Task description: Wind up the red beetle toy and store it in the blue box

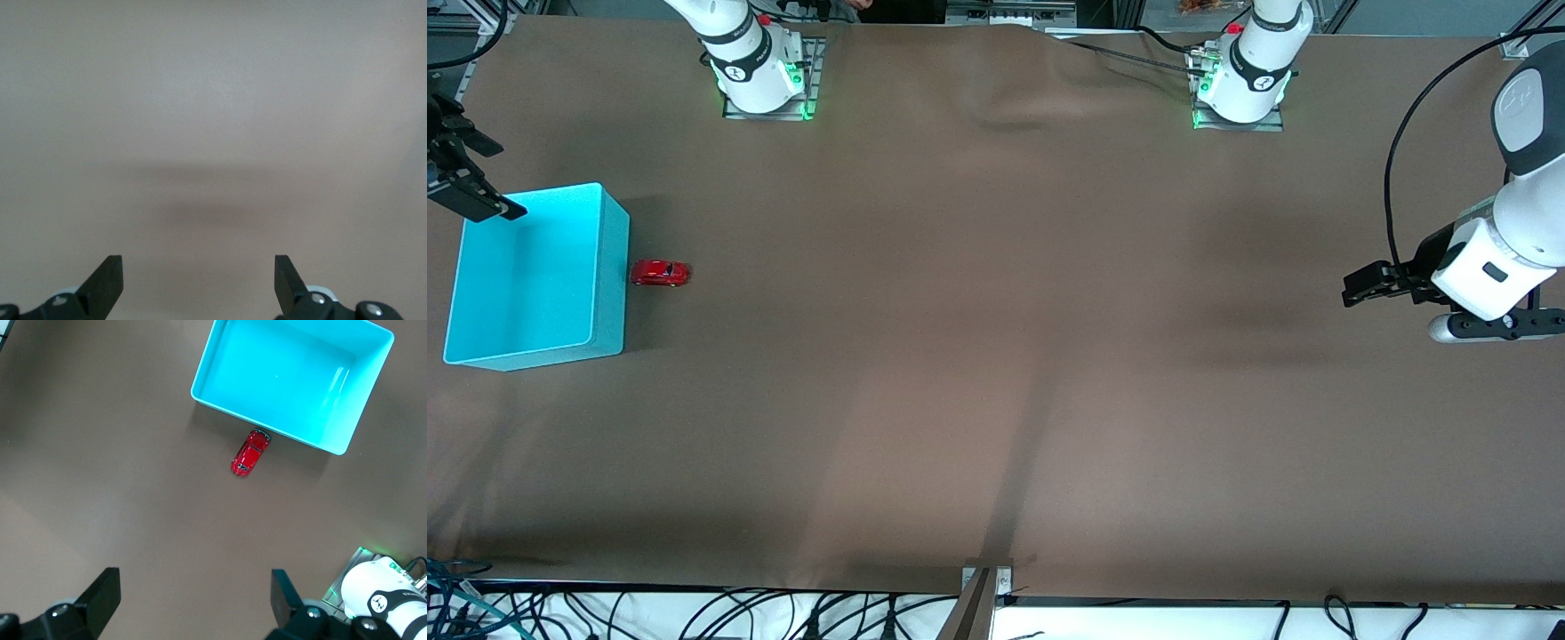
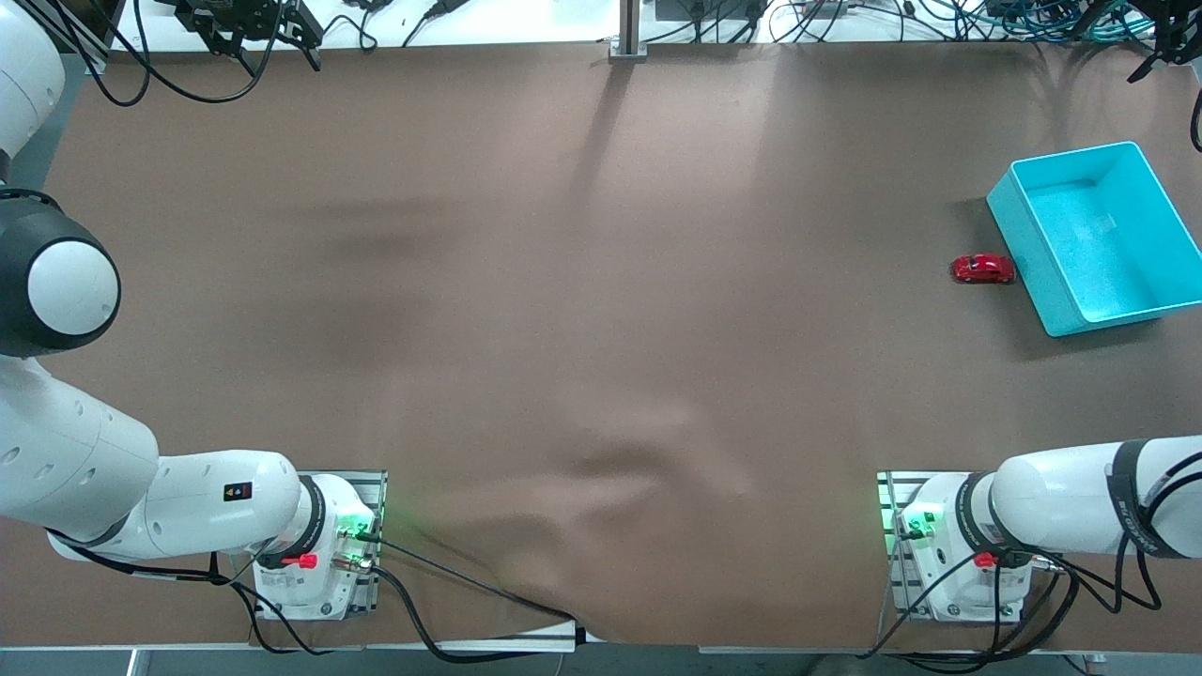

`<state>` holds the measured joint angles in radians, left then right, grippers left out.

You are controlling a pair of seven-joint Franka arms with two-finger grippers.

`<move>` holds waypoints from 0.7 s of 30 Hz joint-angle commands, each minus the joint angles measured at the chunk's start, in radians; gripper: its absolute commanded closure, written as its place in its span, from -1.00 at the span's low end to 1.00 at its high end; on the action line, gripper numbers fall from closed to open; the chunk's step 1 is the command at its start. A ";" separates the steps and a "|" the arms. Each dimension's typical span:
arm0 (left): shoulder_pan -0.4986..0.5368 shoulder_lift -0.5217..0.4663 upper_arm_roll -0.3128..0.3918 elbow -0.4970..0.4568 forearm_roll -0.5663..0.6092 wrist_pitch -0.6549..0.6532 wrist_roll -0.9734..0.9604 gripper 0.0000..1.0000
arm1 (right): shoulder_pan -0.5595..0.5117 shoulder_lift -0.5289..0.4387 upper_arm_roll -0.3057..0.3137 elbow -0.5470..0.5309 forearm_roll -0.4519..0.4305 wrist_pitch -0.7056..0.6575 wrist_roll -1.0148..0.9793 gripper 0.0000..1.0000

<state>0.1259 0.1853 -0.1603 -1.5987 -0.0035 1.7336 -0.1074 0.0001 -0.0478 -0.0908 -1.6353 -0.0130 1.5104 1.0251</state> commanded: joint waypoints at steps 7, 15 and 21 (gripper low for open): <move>0.001 0.013 -0.001 0.025 -0.021 -0.005 0.031 -1.00 | -0.018 0.026 -0.014 0.006 -0.024 -0.016 0.015 -1.00; 0.001 0.013 -0.001 0.025 -0.021 -0.005 0.031 -1.00 | -0.038 0.036 -0.014 -0.020 -0.024 -0.009 0.015 -1.00; 0.001 0.013 -0.001 0.025 -0.021 -0.005 0.029 -1.00 | -0.040 0.031 -0.026 -0.104 -0.024 0.071 0.015 -1.00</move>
<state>0.1256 0.1872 -0.1608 -1.5987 -0.0035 1.7336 -0.1054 -0.0355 0.0023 -0.1101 -1.6613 -0.0243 1.5162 1.0252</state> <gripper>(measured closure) 0.000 0.000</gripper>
